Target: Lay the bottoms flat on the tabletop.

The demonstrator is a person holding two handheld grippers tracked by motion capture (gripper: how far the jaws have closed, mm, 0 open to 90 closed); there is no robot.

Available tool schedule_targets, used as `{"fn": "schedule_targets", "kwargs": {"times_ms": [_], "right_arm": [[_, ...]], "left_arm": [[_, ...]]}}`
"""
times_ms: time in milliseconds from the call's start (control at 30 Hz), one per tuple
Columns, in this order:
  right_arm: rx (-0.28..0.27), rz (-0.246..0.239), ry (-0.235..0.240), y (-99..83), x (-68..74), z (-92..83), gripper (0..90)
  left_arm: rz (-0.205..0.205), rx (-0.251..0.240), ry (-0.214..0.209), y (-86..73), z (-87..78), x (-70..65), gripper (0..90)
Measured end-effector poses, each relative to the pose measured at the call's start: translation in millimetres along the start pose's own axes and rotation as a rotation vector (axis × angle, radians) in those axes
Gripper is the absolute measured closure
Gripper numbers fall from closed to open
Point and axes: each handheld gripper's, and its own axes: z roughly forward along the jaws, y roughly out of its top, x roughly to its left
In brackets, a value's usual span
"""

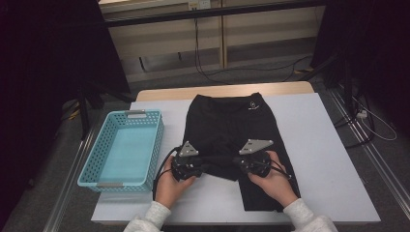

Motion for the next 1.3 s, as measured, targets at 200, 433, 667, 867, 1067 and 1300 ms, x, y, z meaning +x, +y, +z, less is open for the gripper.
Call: {"fn": "schedule_targets", "kwargs": {"times_ms": [200, 433, 667, 867, 1067, 1300], "right_arm": [[-0.02, 0.063, 0.011, -2.1, -9.6, 1.6, 88.7], [-0.004, 0.069, 0.023, -3.2, -7.9, 3.2, 86.6], [0.005, 0.07, 0.022, -3.7, -8.9, 3.7, 85.3], [0.019, 0.058, 0.019, -1.9, -7.3, 8.6, 76.2], [0.01, 0.039, 0.001, 0.4, -6.2, 5.0, 71.8], [0.018, 0.019, 0.008, -1.5, -1.1, -3.0, 64.9]], "left_arm": [[-0.029, 0.007, -0.029, 3.0, 4.0, -0.1, 80.8], [-0.046, 0.039, -0.04, 5.4, 1.2, -3.7, 89.9], [-0.015, 0.045, -0.071, 5.0, -28.4, -11.5, 90.0], [-0.03, 0.03, -0.069, -4.4, -44.6, -4.9, 90.0], [-0.031, 0.017, -0.063, -9.5, -59.1, -4.0, 90.0], [-0.031, 0.037, -0.058, -15.2, -61.2, -3.2, 90.0]]}}
